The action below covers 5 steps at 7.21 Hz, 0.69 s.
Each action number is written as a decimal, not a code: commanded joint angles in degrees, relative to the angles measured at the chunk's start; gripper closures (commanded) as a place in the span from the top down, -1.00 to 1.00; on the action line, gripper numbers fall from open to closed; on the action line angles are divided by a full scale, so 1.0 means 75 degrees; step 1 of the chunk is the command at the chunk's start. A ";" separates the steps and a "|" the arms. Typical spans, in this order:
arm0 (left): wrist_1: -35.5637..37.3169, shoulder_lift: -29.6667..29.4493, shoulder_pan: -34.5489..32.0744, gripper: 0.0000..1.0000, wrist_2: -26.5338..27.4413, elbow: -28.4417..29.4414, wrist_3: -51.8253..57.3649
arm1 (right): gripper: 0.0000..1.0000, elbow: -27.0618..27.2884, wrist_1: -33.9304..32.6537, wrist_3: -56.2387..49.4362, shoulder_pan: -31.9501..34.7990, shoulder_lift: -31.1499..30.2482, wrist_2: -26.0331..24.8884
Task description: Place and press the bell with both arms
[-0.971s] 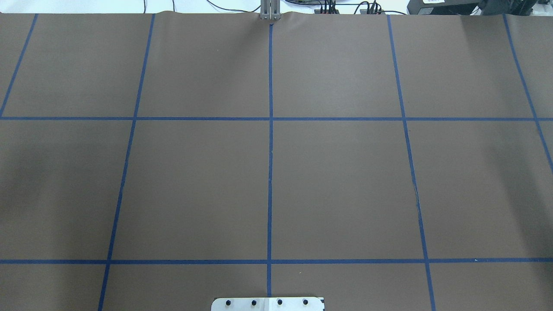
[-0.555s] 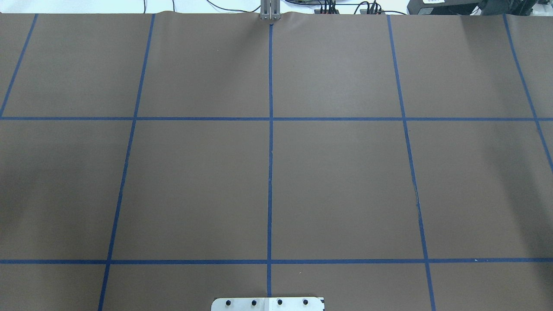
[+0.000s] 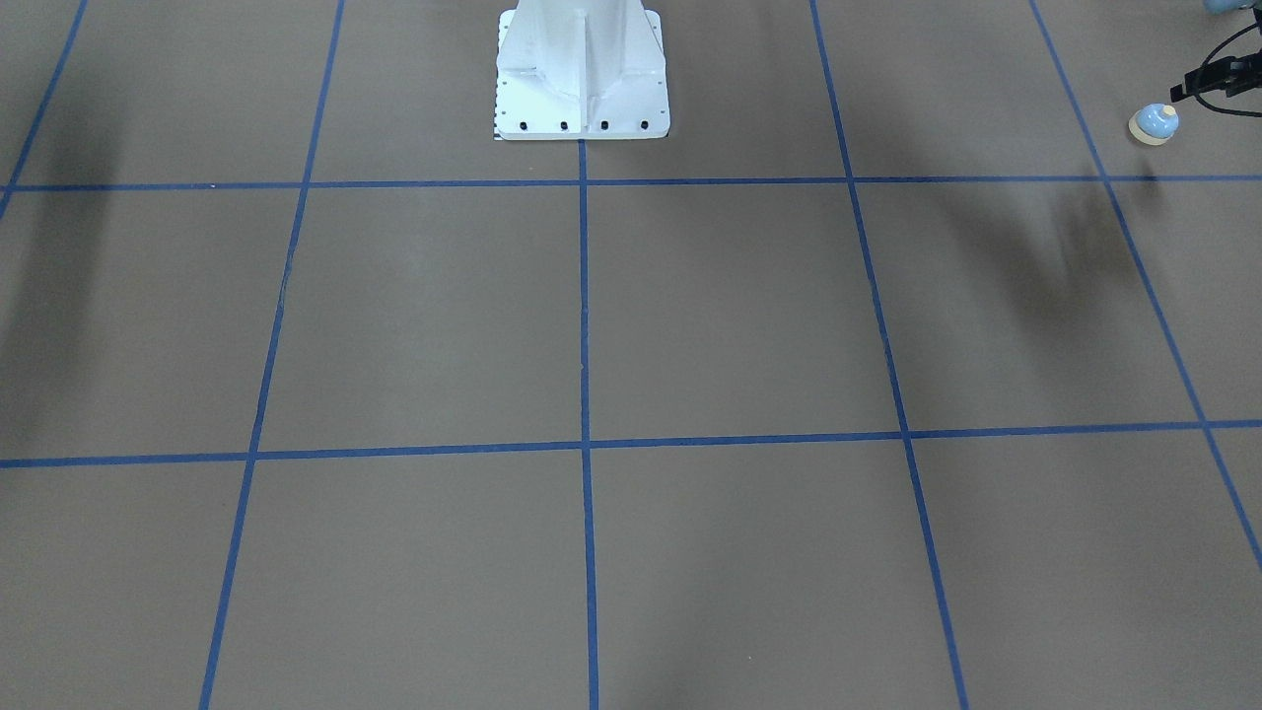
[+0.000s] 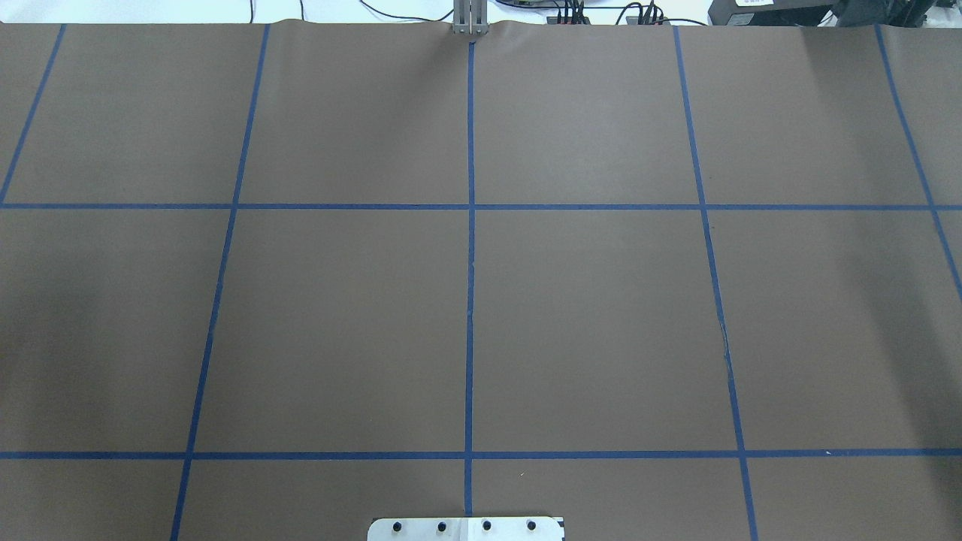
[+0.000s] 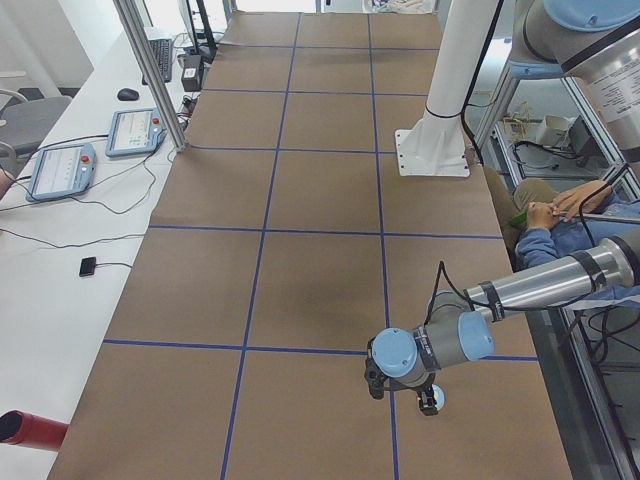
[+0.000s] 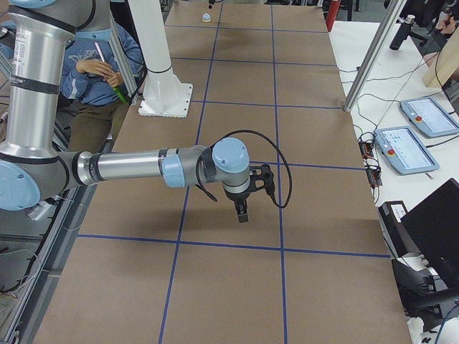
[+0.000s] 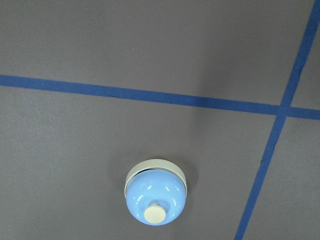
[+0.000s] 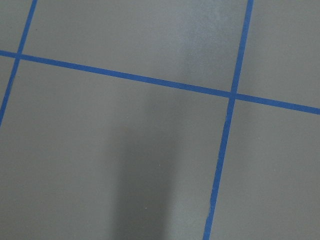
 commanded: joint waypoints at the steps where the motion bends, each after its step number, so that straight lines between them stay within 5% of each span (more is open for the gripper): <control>1: -0.0014 0.0000 0.0665 0.99 -0.0059 0.0132 -0.0006 | 1.00 0.0003 0.0005 0.0005 -0.0002 -0.0015 0.0149; 5: -0.0026 -0.0081 0.1437 0.99 -0.0106 0.0472 -0.0065 | 1.00 0.0109 0.0005 -0.0007 -0.0002 -0.0062 0.0161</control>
